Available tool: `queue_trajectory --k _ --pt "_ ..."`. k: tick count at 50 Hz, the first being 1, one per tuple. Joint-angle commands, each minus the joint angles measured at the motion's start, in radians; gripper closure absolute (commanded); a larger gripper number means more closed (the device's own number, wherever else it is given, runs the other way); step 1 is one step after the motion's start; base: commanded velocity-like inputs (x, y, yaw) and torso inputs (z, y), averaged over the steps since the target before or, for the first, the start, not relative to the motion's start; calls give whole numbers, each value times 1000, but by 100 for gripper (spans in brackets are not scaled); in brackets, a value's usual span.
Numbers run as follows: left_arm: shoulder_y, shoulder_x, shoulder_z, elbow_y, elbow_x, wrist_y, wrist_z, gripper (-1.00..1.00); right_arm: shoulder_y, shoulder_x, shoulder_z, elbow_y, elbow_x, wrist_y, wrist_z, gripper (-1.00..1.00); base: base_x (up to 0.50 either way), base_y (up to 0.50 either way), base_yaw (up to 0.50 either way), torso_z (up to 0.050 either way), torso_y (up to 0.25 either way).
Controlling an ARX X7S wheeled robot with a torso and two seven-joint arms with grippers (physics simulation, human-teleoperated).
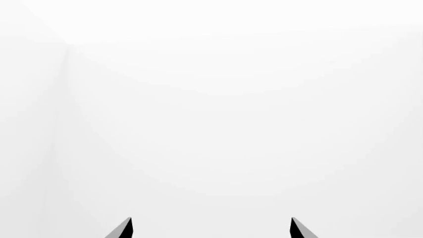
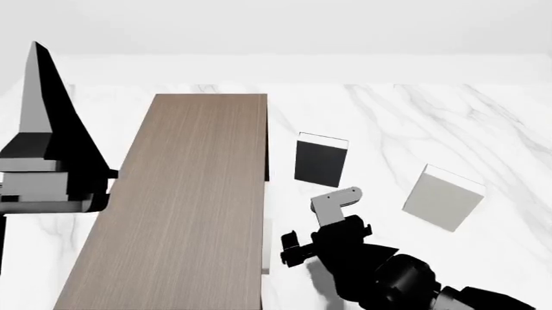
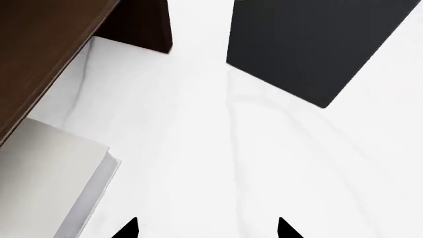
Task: Pick up the book on the right and place it under the cabinet shelf.
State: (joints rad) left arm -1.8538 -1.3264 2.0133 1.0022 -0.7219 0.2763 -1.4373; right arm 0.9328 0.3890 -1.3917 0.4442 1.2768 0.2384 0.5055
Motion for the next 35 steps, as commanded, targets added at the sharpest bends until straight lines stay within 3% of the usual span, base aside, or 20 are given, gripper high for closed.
queue_trajectory --k 1,8,21,35 --pt "0 -3 -8 4 -5 -5 2 -100 5 70 8 -107 38 17 67 -100 0 0 0 0 0" --pt "6 -8 -10 0 -1 1 6 -100 11 170 28 -279 56 21 141 -100 0 0 0 0 0" --pt "14 0 -15 2 2 -5 1 -100 68 442 104 -788 35 -21 328 -100 0 0 0 0 0" --pt "19 -12 -22 5 4 1 6 -100 91 575 165 -1044 12 -69 434 -100 0 0 0 0 0"
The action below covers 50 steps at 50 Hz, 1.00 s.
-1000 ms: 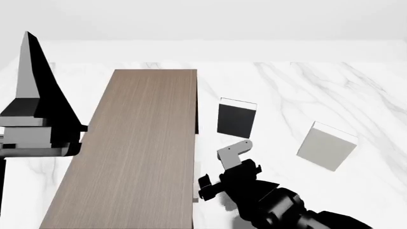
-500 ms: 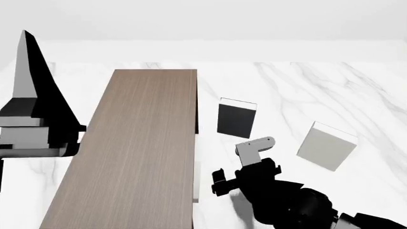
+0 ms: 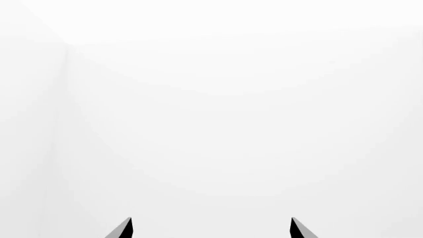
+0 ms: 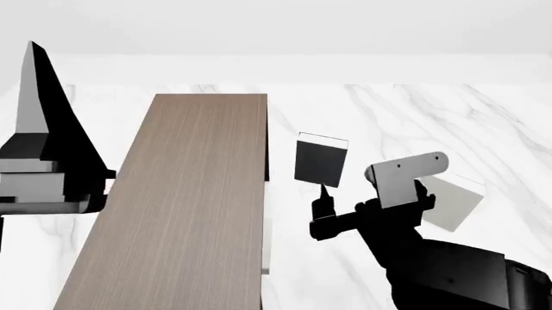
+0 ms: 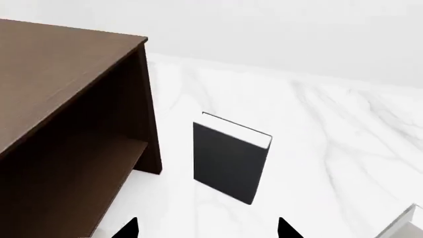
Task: Pick up the book on the right and place it under the cabinet shelf.
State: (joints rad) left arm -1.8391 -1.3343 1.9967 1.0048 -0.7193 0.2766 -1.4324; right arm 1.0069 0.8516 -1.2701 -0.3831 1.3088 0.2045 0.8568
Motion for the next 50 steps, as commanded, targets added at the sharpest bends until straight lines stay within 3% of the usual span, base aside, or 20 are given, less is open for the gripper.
queue_trajectory --k 1,24,38,44,50 --pt "4 -4 -6 3 1 1 1 -100 18 118 46 -230 -28 -37 88 -100 0 0 0 0 0" --pt "13 -11 -18 3 2 3 -1 -100 -39 252 144 -538 -237 -244 203 -100 0 0 0 0 0" --pt "9 -21 -24 27 6 -2 -3 -100 -43 317 146 -662 -298 -275 287 -100 0 0 0 0 0" --pt "1 -25 -27 31 12 -3 -18 -100 130 384 -104 -664 -387 -438 352 -100 0 0 0 0 0" --pt "-10 -40 -26 35 13 7 -24 -100 421 423 -482 -664 -530 -620 465 -100 0 0 0 0 0"
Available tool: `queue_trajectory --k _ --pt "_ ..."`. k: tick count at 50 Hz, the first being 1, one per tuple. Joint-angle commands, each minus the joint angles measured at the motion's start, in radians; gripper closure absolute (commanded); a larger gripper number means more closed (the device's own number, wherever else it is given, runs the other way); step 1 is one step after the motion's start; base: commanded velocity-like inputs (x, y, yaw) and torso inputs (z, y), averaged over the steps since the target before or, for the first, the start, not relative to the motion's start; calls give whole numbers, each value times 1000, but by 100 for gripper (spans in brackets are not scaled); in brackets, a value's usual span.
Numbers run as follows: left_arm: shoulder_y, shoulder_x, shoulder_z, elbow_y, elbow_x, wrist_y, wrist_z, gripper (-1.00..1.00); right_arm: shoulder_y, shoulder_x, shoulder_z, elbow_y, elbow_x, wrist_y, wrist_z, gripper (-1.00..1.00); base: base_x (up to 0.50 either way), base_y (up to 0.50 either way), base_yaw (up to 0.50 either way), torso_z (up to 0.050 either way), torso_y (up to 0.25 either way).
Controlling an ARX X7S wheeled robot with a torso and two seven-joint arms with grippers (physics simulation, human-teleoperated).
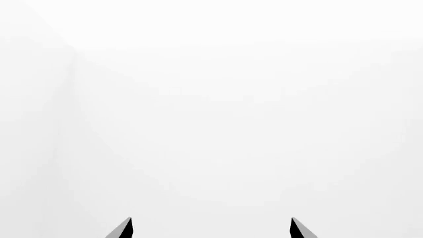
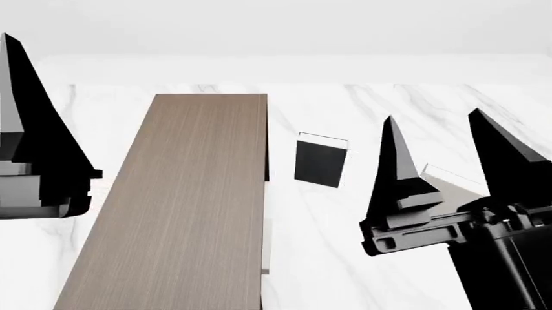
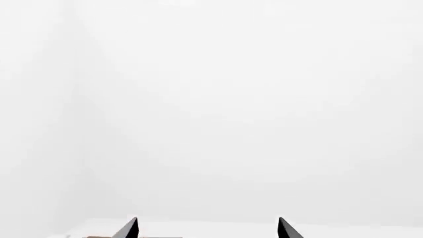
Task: Pick up the book on the right and place it under the cabinet shelf.
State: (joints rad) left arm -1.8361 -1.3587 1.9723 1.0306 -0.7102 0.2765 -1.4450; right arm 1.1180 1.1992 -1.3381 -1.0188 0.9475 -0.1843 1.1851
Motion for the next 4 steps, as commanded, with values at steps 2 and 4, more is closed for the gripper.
queue_trajectory --k 2,4 --pt "-19 -18 1 11 5 11 -15 -100 428 81 -561 -28 -220 -288 178 -100 0 0 0 0 0" --pt "-24 -21 3 13 6 15 -18 -100 562 74 -723 -28 -268 -339 224 -100 0 0 0 0 0"
